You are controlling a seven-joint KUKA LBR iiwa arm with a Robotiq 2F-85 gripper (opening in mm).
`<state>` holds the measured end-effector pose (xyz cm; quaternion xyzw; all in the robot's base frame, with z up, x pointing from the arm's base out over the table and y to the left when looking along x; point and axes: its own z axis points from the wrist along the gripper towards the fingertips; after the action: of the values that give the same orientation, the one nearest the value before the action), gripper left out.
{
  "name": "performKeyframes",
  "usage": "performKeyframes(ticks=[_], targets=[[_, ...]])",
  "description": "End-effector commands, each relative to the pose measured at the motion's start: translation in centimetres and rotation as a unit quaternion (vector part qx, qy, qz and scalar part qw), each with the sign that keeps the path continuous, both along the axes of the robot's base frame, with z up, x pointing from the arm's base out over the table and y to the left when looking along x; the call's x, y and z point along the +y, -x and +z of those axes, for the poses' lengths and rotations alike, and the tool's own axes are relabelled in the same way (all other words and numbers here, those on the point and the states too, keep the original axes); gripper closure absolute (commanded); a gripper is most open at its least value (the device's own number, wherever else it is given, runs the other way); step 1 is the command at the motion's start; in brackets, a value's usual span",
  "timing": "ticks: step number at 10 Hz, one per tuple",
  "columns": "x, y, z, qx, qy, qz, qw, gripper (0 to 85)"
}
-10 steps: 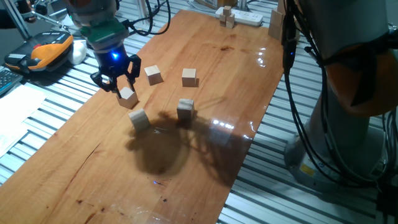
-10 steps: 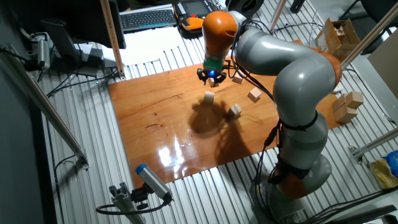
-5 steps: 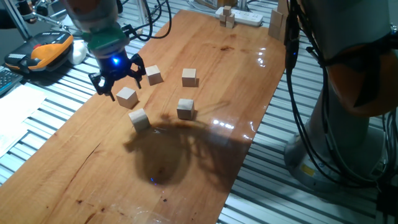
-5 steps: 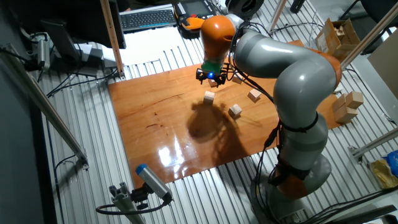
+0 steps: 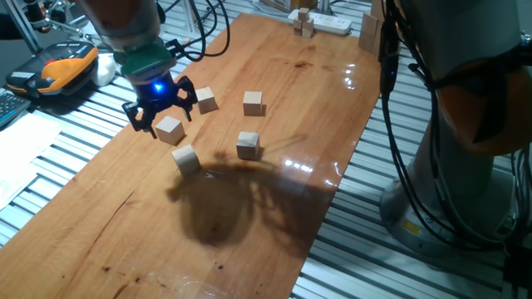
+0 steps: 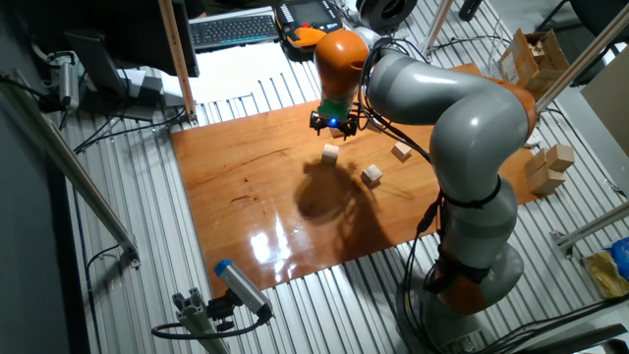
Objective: Stack the blocks in a vertical line of five
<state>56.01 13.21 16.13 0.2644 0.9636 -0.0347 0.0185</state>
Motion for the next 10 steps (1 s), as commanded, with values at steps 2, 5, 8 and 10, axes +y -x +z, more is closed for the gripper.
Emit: performKeyframes(ticks=[2,5,8,10], targets=[[-0.1,-0.01,-0.3,-0.001,0.001,0.001,1.0000,17.0],[-0.6,0.02,-0.8,-0.004,-0.001,-0.001,1.0000,17.0],[-1.2,0.15,-1.4,-0.010,-0.026,0.001,0.9996,17.0],[-1.4,0.40,-1.7,-0.013,-0.038,0.001,0.9992,17.0]])
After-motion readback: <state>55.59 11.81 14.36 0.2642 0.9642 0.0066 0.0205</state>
